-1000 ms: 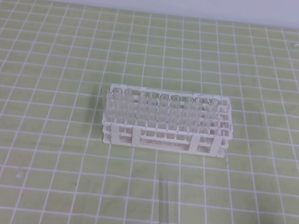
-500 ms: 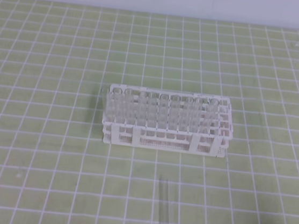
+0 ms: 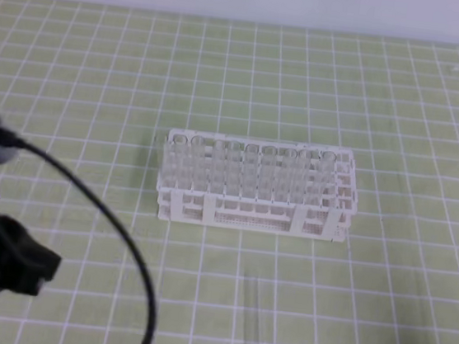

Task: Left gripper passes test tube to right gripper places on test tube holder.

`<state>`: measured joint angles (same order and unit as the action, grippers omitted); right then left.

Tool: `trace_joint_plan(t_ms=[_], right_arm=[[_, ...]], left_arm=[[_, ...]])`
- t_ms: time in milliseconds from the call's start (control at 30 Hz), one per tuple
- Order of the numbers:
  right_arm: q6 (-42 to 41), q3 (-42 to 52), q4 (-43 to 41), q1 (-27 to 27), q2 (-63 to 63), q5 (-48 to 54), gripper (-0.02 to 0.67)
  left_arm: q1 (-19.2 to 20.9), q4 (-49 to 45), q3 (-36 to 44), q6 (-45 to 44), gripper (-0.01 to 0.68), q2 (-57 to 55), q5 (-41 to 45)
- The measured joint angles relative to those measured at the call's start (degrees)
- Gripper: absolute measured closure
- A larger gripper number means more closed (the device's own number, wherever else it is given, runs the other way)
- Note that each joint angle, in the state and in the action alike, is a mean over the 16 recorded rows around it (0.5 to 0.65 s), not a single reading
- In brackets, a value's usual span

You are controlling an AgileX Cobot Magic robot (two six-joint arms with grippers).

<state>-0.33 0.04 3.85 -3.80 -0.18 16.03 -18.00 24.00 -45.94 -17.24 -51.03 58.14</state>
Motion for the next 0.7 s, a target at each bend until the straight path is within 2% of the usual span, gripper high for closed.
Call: trace_joint_plan(t_ms=[167,500,600,700], right_arm=[[0.0,0.0,0.0,0.0,0.0,0.0,0.666],[0.0,0.0,0.0,0.0,0.0,0.0,0.666],[0.0,0.0,0.0,0.0,0.0,0.0,0.666],[0.0,0.0,0.0,0.0,0.0,0.0,0.666]], left_arm=[[-7.89,-2.07,-3.21,3.15,0.675,-9.55,-0.04],[-30.0,-11.67,-8.56,17.28,0.675,-23.6,-4.77],[-34.47,-13.77,-10.85,21.17,0.675,-27.91,-4.79],[-36.83,-14.75,-13.41,24.22,0.675,-32.07,-3.73]])
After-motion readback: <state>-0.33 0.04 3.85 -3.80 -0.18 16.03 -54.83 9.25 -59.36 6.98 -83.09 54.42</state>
